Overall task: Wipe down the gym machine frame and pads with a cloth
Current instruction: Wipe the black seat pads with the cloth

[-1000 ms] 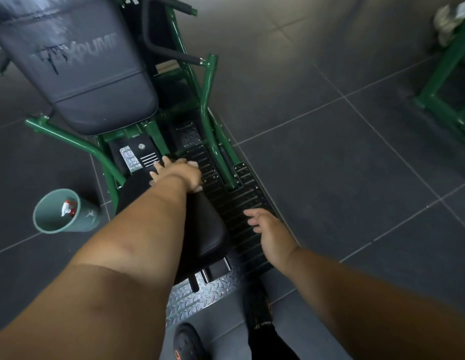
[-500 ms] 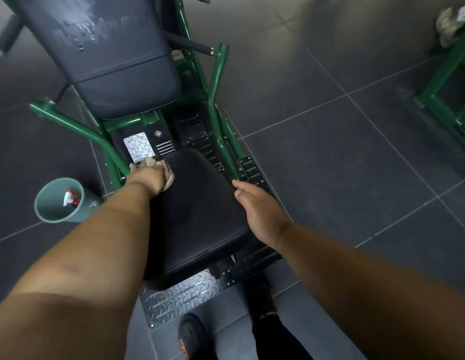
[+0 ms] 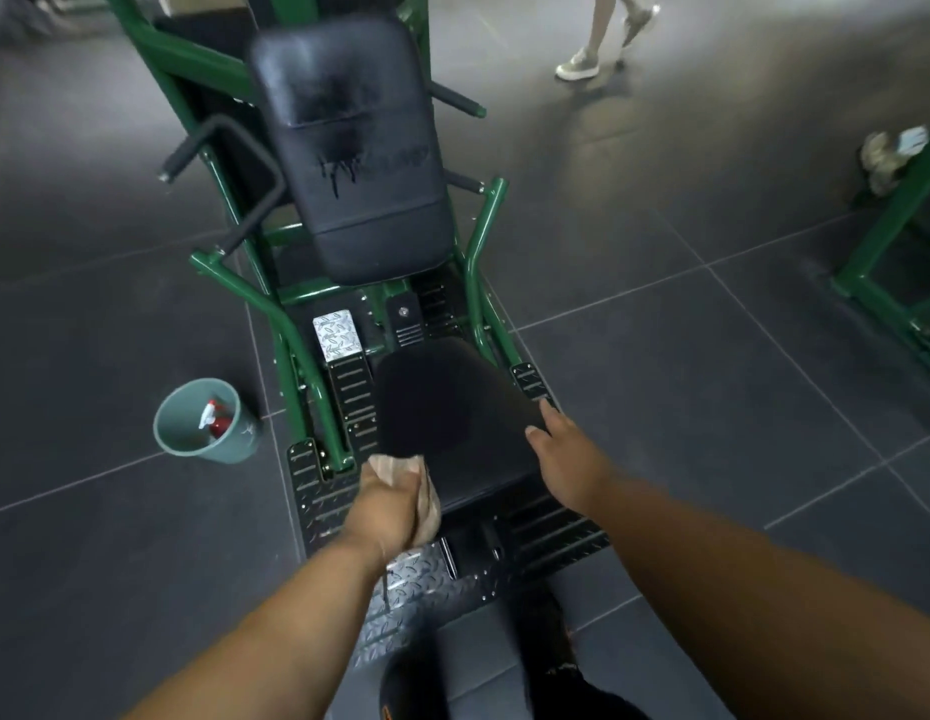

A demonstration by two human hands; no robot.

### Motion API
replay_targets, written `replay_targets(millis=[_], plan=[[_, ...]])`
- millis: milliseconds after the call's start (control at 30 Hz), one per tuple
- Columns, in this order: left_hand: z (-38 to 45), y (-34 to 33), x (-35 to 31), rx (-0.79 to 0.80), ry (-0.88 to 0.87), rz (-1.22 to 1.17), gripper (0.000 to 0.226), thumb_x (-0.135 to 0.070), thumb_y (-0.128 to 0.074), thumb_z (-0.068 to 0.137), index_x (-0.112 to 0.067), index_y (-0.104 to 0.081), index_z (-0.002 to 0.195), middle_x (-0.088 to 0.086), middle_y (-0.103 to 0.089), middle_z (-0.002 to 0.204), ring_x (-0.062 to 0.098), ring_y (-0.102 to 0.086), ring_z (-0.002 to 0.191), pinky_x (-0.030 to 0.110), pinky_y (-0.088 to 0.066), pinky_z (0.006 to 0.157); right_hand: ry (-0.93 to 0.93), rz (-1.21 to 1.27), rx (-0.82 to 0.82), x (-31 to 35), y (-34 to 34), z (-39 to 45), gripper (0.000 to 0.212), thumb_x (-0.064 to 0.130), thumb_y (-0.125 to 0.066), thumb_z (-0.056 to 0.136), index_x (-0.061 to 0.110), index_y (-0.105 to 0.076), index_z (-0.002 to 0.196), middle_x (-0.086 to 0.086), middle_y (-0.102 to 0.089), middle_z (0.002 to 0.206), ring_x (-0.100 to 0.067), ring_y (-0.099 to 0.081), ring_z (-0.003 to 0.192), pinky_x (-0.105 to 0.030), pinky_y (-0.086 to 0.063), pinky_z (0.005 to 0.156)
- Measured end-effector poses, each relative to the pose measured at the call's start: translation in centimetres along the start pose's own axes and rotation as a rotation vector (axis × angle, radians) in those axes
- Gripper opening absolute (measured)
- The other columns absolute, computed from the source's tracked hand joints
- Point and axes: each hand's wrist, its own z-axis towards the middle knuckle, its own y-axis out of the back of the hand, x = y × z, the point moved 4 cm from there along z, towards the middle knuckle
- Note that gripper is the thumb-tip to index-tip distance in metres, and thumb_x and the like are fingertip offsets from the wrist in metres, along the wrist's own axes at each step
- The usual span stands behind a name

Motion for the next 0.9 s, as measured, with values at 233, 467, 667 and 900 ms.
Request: replay_targets(millis=[233,467,667,900], plan=[[-2.4,-1.4,-1.9,0.016,0.182,0.113,0.101,-0.064,-0.044,0.103,-0.018,0.022,0.164,0.016,0.001,0.175,0.035,-0.018,0.16,0.037,-0.019,0.127,-0.124,0.115,0.103,-2.1,3.3,0.6,0.037,-0.004,-0.036,0.109,-0.011,-0.049,0.143,-0.021,-0.011,0.173,-0.026,-0.026,0.157,-0.037,-0.033,0.119],[1.0,-5.1,-7.8,-0.15,0.256,0.526,0.087,-0.07,-0.02,0.1,-0.022,0.008,0.168,0.009,0.015,0.175,0.036,0.013,0.161,0.053,0.001,0.13,0.065,0.158,0.391,-3.9,6.8,4.4,0.057,0.027,-0.048,0.103,0.032,-0.042,0.159,-0.01,-0.046,0.16,-0.033,-0.052,0.14,-0.042,-0.033,0.123],[3.3,-11.2,-15.3,-0.094,0.041,0.608,0.072,-0.059,-0.02,0.108,-0.025,-0.005,0.169,0.005,0.007,0.176,0.032,0.006,0.162,0.051,-0.001,0.13,0.163,0.108,0.407,-6.0,11.8,7.5,0.048,0.021,-0.035,0.108,0.031,-0.048,0.153,0.003,-0.063,0.077,-0.003,-0.041,0.051,-0.02,-0.035,0.048],[0.0,-11.8,-16.6,-0.301,0.055,-0.326,0.041,-0.057,-0.043,0.101,-0.04,-0.064,0.131,0.0,-0.068,0.136,0.02,-0.06,0.131,0.034,-0.039,0.116,0.195,0.166,0.453,-4.1,12.6,8.1,0.046,0.026,-0.039,0.108,0.038,-0.047,0.152,0.011,-0.05,0.065,-0.007,-0.039,0.053,-0.026,-0.035,0.05]])
